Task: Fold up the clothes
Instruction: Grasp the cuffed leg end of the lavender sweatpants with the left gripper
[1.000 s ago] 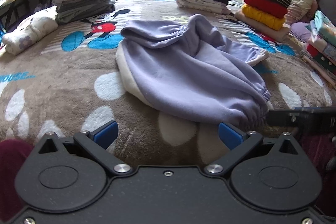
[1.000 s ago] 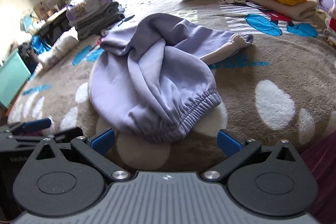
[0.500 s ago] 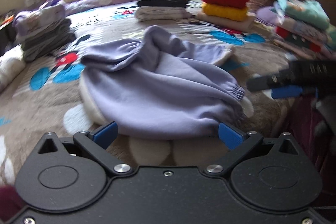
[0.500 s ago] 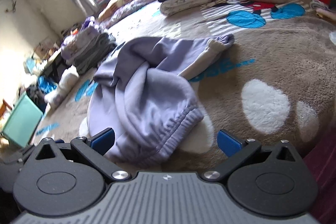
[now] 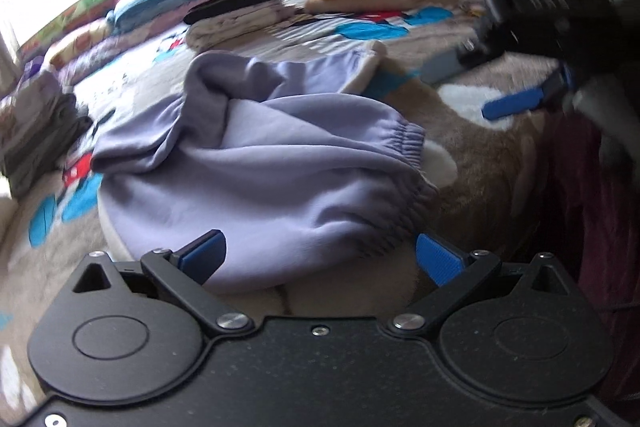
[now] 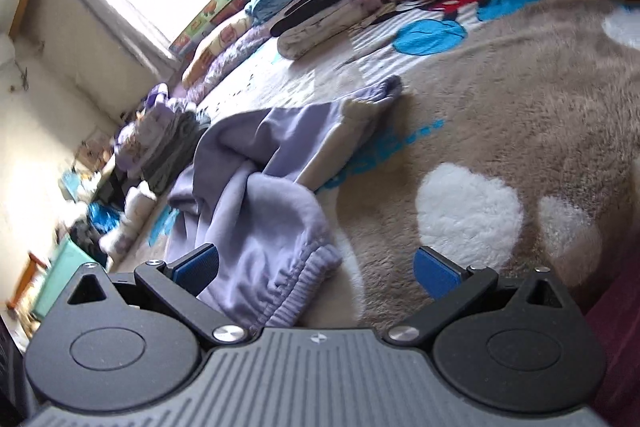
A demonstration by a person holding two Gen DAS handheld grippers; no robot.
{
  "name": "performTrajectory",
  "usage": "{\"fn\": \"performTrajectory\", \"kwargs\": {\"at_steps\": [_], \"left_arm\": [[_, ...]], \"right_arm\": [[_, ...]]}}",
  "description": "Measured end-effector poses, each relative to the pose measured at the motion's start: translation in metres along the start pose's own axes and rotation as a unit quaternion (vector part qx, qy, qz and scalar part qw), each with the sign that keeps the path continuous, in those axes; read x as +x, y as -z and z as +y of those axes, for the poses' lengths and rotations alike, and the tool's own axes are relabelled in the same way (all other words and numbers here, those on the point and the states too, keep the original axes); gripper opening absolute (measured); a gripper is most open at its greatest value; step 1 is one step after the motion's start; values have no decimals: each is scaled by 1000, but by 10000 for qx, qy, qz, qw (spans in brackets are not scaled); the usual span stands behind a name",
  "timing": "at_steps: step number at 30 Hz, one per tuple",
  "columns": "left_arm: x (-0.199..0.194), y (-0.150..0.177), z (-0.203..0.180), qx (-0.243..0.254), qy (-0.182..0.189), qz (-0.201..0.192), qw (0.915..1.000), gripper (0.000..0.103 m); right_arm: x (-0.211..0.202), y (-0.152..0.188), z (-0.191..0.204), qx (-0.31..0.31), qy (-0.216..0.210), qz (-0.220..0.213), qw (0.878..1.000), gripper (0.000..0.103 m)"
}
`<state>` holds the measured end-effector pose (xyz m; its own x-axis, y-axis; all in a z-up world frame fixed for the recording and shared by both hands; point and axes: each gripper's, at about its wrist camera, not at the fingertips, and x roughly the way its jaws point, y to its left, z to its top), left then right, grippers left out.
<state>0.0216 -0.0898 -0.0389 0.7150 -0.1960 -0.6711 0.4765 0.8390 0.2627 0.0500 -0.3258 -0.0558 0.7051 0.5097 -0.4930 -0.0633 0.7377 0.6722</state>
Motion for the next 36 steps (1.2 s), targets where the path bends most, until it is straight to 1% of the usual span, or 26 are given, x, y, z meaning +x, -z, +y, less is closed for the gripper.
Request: {"fn": "performTrajectory", "kwargs": {"at_steps": [4,6,11,15,16,17,18,19,20,22,26,29,32,36], "left_arm": [[5,0,-16,523,-4,-98,9986,101],[7,-2,-22,694,-3,-140,9975,100],[20,-5,-34,1102,-154,-63,9938,80],[29,-7,-41,1470,-388,-53,9884,72],[31,-7,-43,1551,-429,-54,9869,66],[33,-8,-43,1606,-452,-48,9860,54],[34,-10,-43,1619,-465,-34,9857,49],[35,-11,-42,1616,-494,-41,9856,39],[34,-13,-40,1609,-525,-70,9855,35],[29,-17,-35,1544,-584,-202,9861,32],[14,-32,-20,1334,-681,-509,9874,31],[0,-50,-4,1064,-705,-743,9890,30],[-13,-74,19,726,-640,-942,9908,30],[-24,-111,54,240,-507,-1087,9925,30]], "right_arm": [[2,-1,-12,229,-119,-22,9997,103],[5,-1,-16,370,-202,14,9991,103],[10,-1,-19,473,-300,77,9984,103],[12,0,-20,488,-333,134,9982,103],[12,0,-20,490,-331,135,9982,103],[13,1,-20,492,-328,135,9982,103],[13,1,-20,507,-330,131,9981,103],[12,1,-21,539,-336,121,9979,103],[12,1,-22,571,-342,110,9977,103],[11,1,-24,634,-354,87,9973,103],[9,1,-26,725,-397,58,9966,103],[9,0,-26,742,-424,54,9963,103],[9,0,-26,756,-457,55,9961,103],[9,0,-25,764,-503,65,9958,103]]}}
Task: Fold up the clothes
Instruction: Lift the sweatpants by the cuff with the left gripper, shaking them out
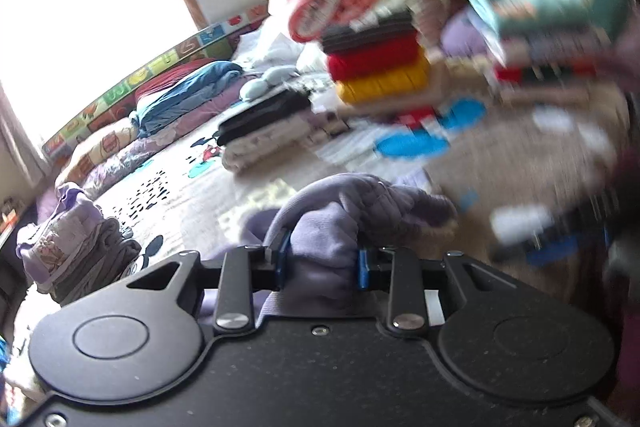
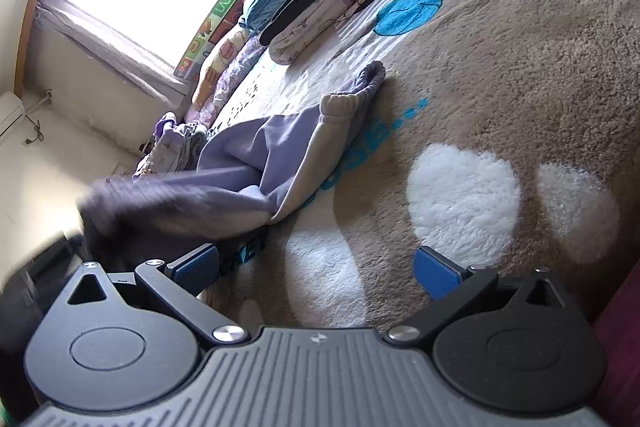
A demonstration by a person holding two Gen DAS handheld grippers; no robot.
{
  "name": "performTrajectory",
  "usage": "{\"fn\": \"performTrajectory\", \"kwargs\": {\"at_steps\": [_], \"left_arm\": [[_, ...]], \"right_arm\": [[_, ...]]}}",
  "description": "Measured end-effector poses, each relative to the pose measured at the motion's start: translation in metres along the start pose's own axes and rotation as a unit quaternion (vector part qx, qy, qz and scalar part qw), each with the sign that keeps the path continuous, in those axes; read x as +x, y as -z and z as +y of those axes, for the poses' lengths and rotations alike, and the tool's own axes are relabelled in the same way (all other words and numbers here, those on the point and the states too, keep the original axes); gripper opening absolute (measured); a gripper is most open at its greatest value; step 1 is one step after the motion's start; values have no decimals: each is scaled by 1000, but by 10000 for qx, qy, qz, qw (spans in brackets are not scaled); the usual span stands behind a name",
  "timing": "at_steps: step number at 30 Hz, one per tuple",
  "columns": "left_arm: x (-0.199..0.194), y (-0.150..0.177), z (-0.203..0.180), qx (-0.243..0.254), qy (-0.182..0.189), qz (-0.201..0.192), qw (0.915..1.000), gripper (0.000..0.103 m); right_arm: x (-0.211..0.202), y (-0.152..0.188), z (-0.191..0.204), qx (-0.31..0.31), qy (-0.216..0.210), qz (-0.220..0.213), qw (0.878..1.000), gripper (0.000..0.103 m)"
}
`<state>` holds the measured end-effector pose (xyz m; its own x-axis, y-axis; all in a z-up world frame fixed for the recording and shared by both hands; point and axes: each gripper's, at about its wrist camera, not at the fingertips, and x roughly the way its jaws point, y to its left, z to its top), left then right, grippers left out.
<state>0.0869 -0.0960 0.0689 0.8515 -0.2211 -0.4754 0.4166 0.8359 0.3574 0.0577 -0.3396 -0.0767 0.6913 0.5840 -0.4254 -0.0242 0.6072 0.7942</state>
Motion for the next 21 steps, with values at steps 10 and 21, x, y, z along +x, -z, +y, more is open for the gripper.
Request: {"fn": "performTrajectory", "kwargs": {"at_steps": [10,21], "left_arm": [[6,-92,66,-551,-231,-309,9977,29],[-6,-191,90,-712,-475,-745,9935,28]], "right_arm": [[4,3,9,-175,-152,121,9997,103],[9,3,16,-235,-274,190,9992,103]]}}
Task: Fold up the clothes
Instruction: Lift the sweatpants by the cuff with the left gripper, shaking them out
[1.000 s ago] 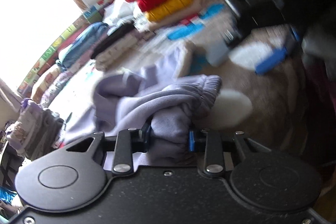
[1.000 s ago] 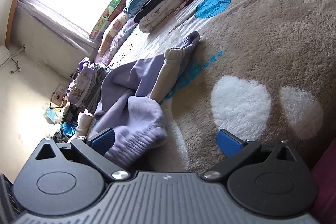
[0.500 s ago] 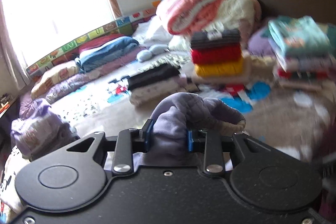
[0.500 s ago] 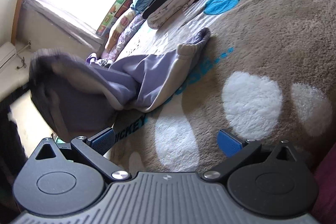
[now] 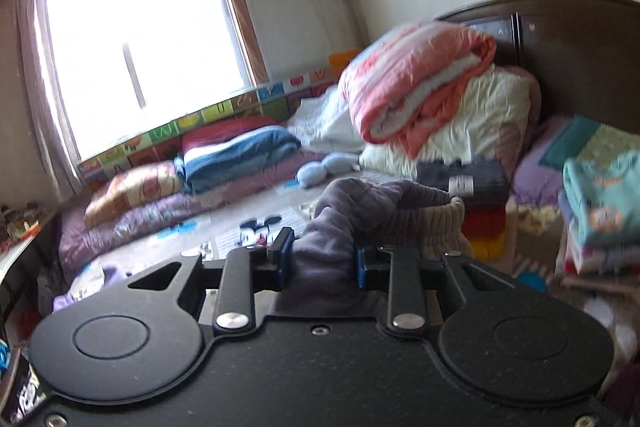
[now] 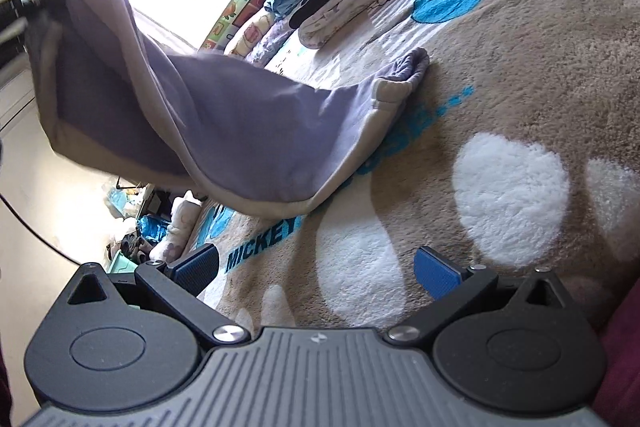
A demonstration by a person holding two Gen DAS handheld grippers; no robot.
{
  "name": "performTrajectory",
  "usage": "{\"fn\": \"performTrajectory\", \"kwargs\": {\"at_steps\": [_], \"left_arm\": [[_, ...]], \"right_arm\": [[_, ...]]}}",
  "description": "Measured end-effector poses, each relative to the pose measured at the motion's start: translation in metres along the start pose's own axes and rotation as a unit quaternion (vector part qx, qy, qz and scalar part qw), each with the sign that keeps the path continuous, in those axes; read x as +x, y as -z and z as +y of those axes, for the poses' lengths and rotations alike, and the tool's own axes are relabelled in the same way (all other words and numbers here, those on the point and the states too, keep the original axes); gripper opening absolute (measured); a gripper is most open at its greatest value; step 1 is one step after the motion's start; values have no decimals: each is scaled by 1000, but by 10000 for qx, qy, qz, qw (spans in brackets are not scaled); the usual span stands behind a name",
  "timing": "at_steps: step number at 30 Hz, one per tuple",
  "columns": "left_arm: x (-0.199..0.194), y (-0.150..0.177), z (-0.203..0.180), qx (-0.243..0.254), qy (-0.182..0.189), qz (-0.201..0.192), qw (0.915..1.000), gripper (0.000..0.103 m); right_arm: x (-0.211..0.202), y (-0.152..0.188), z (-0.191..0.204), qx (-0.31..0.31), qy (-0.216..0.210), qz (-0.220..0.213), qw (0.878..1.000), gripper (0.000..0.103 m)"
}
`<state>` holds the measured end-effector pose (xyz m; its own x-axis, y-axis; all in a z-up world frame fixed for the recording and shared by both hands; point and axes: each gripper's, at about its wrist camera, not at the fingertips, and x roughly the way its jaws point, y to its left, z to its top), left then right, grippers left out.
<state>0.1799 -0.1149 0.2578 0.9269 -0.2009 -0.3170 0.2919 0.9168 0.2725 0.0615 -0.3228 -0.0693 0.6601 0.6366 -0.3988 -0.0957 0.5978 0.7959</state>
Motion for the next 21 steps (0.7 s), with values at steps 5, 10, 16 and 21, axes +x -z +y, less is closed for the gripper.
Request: {"fn": "performTrajectory", "kwargs": {"at_steps": [5,10,16,21], "left_arm": [[-5,-45,-12,54,31,-173,9998,28],[-14,-86,-28,122,90,-346,9993,28],[-18,-127,-46,-91,260,-372,9989,28],[-15,-154,-60,-442,501,-272,9974,28]], "right_arm": [[-1,-4,0,-4,-42,-107,9999,103],[-6,-9,-3,34,-56,-301,9995,103],[-17,-18,-10,195,-63,-681,9975,103],[-31,-25,-19,328,-66,-1081,9936,103]]}}
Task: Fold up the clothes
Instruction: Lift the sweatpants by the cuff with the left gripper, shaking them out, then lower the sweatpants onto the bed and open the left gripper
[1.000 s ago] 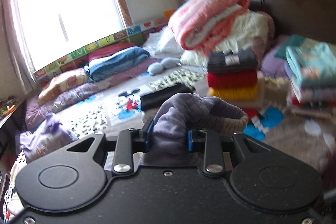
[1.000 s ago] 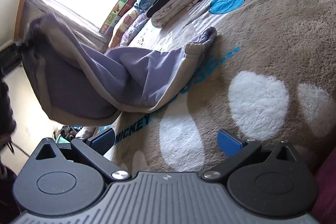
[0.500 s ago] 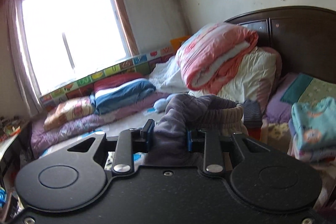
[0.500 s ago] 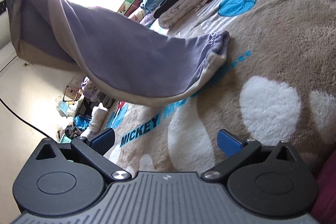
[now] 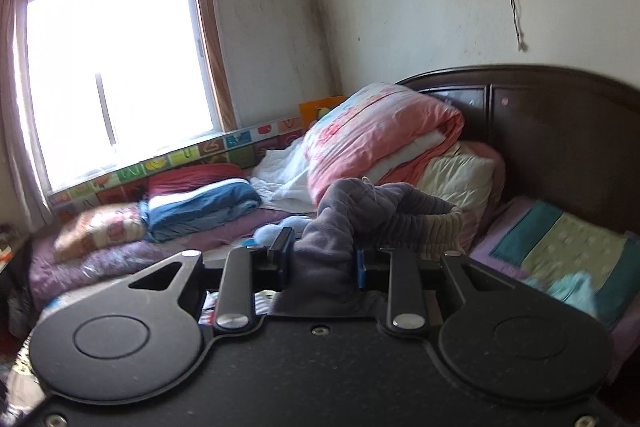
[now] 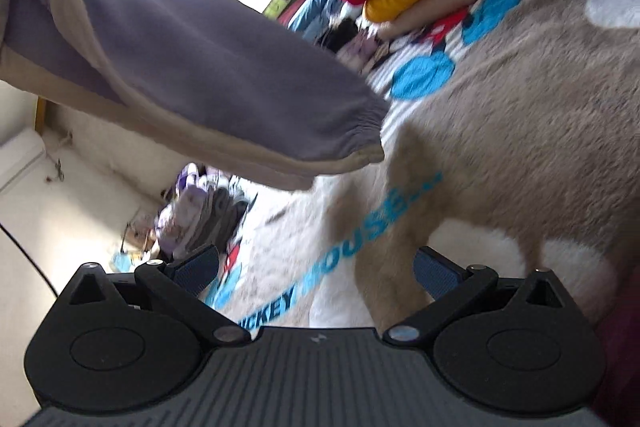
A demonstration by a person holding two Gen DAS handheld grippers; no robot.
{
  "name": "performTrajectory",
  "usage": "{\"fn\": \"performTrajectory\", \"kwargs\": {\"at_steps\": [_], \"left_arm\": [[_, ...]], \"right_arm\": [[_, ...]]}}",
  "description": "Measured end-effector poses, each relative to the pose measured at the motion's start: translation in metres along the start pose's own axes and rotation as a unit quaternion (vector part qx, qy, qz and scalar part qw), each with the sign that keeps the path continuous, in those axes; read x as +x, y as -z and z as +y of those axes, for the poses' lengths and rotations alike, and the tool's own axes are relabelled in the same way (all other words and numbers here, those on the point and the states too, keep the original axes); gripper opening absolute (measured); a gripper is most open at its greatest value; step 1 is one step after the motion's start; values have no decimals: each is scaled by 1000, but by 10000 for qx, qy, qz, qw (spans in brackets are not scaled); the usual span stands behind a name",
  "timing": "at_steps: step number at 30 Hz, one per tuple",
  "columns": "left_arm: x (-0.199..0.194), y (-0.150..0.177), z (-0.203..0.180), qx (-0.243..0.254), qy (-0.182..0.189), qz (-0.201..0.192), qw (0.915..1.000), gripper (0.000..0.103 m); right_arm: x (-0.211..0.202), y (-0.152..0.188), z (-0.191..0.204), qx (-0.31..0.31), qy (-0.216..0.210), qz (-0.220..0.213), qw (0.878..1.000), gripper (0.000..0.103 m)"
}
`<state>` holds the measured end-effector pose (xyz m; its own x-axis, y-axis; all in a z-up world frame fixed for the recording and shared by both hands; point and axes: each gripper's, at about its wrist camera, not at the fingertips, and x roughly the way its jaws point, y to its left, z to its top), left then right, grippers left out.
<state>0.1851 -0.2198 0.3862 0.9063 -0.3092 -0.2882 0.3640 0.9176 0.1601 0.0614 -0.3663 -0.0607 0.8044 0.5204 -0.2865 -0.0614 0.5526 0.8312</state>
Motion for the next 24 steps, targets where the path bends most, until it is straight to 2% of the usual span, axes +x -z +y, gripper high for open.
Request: {"fn": "performTrajectory", "kwargs": {"at_steps": [5,10,13,17,24], "left_arm": [[11,-15,-11,-373,252,201,9988,28],[28,2,12,-835,282,483,9949,27],[39,31,45,-1118,123,712,9911,27],[55,88,97,-1501,-190,1167,9816,27],[77,196,184,-2130,-859,1992,9527,27]], "right_arm": [[-8,-6,-8,183,19,-247,9995,103],[-16,-8,-16,310,75,-443,9985,103],[-17,-9,-18,318,144,-460,9983,103],[-16,-7,-20,270,230,-424,9985,103],[2,-2,-13,43,406,-200,9990,103]]}}
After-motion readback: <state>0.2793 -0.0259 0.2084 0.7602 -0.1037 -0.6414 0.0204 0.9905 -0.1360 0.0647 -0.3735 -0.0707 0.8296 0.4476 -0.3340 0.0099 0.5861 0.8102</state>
